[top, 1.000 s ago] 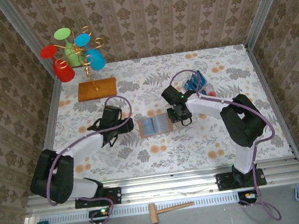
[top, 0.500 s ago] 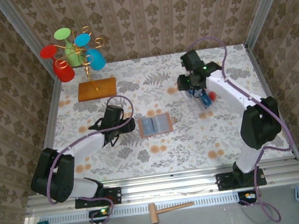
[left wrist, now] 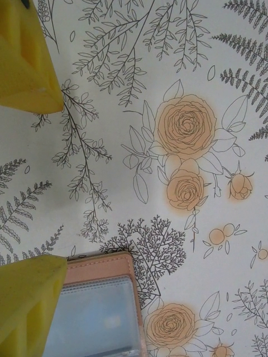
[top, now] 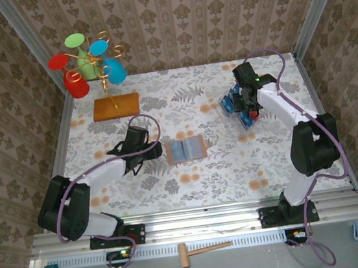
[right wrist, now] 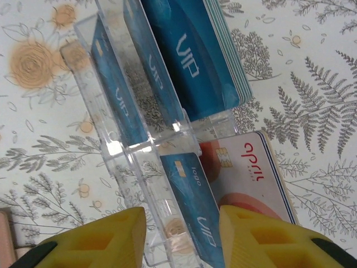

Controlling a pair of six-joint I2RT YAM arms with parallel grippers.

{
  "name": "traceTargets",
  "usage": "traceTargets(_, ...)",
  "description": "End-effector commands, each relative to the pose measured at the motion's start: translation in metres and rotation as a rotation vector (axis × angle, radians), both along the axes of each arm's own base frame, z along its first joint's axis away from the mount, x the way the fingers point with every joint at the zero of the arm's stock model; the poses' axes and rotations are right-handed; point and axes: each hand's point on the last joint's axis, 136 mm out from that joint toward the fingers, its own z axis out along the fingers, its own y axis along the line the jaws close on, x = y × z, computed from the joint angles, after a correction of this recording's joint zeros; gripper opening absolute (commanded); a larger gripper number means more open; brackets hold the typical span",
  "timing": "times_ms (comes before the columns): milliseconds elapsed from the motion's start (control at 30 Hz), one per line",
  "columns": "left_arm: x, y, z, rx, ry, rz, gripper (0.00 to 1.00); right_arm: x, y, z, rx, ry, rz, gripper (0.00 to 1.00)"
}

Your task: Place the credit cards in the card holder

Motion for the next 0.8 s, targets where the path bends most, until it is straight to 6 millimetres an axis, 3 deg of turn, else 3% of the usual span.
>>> traceTargets(0, 0.005, -0.006, 0.009, 0.000, -0.020, -0.010, 0.69, -0.007, -0.012, -0.014, -0.062, 0.048, 0.001, 0.38)
traceTargets(200, 0.005, -0.006, 0.009, 0.004, -0.021, -0.010, 0.69, -0.010, -0.020, -0.022, -0.101, 0.067, -0.001, 0.36)
traceTargets(600, 0.008, -0.009, 0.011, 0.006, -0.026, -0.016, 0.69, -0.016, -0.017, -0.040, -0.083, 0.105, 0.007, 0.33)
traceTargets(767, 0.009, -0.010, 0.011, 0.008, -0.027, -0.019, 0.69, -0.017, -0.017, -0.041, -0.082, 0.104, 0.011, 0.28)
